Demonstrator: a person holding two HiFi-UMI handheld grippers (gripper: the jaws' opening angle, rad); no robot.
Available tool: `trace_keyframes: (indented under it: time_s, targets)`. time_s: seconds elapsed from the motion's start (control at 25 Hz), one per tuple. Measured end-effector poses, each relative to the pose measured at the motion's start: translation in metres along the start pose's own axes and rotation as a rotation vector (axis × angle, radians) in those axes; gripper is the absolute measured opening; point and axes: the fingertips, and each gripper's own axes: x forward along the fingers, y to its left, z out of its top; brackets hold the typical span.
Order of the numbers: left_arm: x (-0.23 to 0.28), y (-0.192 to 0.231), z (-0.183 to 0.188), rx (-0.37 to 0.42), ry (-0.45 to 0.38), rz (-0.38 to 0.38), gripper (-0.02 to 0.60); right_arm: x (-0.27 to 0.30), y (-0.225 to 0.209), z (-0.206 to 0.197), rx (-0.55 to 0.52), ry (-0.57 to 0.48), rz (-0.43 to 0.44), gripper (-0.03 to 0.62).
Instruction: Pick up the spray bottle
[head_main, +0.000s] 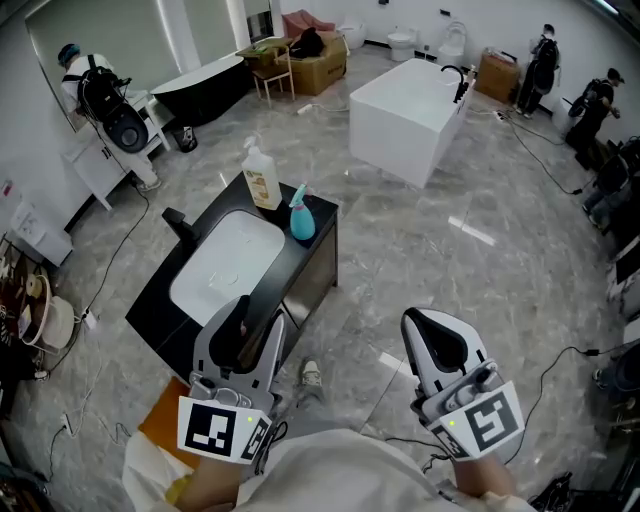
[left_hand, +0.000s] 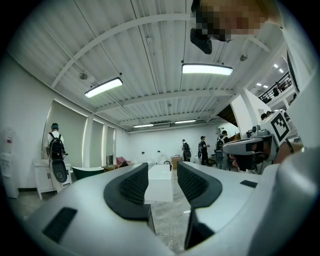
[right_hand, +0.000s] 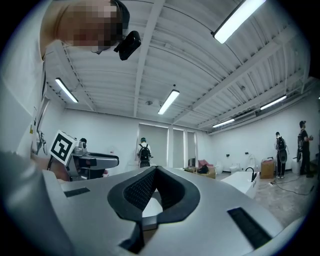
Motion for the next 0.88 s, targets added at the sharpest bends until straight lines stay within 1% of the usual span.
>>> trace_keyframes:
  time_s: [0.08, 0.2, 0.4, 0.56, 0.68, 0.88]
  targets:
    - [0.016, 0.017, -0.007, 0.003, 0.016, 0.0, 0.193, 0.022, -0.006, -0.002, -0.008, 0.013, -0.001, 0.028]
    - [0.042, 0.039, -0.019, 0.001, 0.047, -0.02, 0.193, 0.053, -0.017, -0.004, -0.006, 0.029, -0.013, 0.028]
    - [0.086, 0.073, -0.029, 0.0, 0.044, -0.055, 0.193, 0.104, -0.037, -0.016, -0.016, 0.067, -0.046, 0.028]
    - [0.122, 0.099, -0.04, 0.007, 0.064, -0.092, 0.193, 0.143, -0.053, -0.026, -0.024, 0.101, -0.08, 0.028]
    - [0.142, 0.117, -0.044, -0.001, 0.071, -0.112, 0.193, 0.168, -0.059, -0.031, -0.016, 0.119, -0.087, 0.028]
    - [0.178, 0.139, -0.072, -0.01, 0.116, -0.149, 0.193, 0.208, -0.068, -0.05, -0.009, 0.161, -0.095, 0.028]
